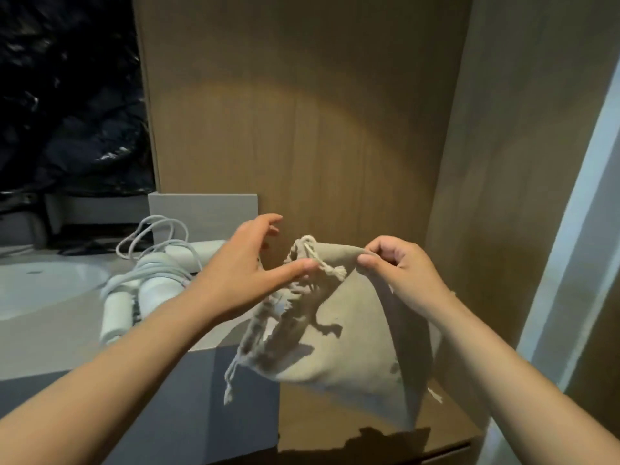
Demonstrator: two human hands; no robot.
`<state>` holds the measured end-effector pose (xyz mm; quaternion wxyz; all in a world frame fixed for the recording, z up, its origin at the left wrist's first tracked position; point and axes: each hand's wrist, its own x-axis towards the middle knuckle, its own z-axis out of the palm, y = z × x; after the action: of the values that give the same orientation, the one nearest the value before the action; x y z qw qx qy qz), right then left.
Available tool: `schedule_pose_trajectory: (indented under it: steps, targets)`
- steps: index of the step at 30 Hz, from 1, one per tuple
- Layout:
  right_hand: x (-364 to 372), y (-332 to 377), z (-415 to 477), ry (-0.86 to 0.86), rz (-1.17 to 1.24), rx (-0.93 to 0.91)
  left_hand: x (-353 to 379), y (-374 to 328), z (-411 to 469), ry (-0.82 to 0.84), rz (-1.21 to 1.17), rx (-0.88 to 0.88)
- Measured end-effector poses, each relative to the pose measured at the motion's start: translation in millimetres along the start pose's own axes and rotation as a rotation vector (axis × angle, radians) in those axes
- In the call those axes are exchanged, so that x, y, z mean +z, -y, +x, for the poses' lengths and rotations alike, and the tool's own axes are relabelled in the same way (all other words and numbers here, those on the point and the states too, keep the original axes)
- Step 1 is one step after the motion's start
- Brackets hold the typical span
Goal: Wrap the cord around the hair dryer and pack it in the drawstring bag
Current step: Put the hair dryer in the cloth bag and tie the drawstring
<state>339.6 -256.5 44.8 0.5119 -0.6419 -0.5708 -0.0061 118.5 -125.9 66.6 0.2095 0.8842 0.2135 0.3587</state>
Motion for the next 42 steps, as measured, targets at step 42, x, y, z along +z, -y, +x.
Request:
schedule_pose_trajectory:
  steps: [42]
  targets:
    - [262, 177, 213, 0.112, 0.515, 0.174, -201, 189, -54, -0.48, 0.038, -0.367]
